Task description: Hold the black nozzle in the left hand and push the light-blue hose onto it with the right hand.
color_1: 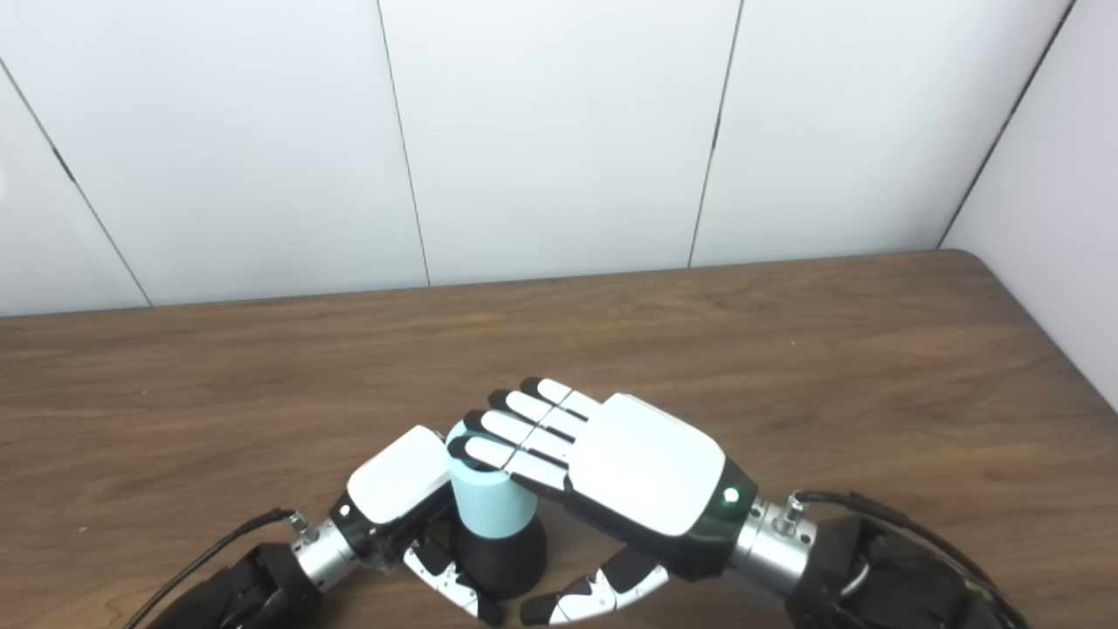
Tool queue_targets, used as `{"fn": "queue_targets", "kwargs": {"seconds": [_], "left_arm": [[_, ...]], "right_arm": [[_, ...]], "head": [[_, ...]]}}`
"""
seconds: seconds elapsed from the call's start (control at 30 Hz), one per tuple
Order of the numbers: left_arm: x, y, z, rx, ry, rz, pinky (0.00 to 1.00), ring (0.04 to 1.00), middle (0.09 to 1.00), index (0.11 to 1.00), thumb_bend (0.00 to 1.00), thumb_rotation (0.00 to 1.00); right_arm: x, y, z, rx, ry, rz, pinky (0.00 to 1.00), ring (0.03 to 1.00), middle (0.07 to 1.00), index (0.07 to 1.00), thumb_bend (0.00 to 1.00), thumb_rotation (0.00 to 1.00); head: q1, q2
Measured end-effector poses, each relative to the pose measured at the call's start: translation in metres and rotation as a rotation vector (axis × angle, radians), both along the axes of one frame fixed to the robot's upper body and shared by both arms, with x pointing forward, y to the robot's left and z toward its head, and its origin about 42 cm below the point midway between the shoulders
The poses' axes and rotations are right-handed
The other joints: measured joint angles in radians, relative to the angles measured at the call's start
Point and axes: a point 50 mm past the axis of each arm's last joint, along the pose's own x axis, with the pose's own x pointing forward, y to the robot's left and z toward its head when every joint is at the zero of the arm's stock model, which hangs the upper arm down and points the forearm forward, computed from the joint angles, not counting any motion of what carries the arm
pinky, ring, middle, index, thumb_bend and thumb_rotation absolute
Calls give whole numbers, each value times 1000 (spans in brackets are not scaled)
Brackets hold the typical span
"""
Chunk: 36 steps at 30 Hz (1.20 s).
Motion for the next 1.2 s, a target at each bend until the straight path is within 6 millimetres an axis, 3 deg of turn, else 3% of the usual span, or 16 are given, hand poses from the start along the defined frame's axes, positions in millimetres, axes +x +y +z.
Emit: {"fn": "queue_targets", "kwargs": {"seconds": [0.67, 0.97, 1.2], "left_arm": [[0, 0, 0, 1, 2, 0, 91, 141, 201, 482, 520, 42], [0, 0, 0, 0, 7, 0, 89, 141, 200, 482, 520, 42], [0, 0, 0, 1, 5, 0, 96, 150, 212, 482, 520, 42]], "right_arm": [[-2, 2, -1, 1, -34, 29, 858, 914, 909, 870, 484, 630], [-3, 3, -1, 8, -34, 31, 870, 906, 905, 861, 492, 635], [-3, 4, -2, 4, -41, 26, 825, 893, 901, 854, 524, 597]], "head": [[-3, 3], [-3, 3], [-3, 3]]}}
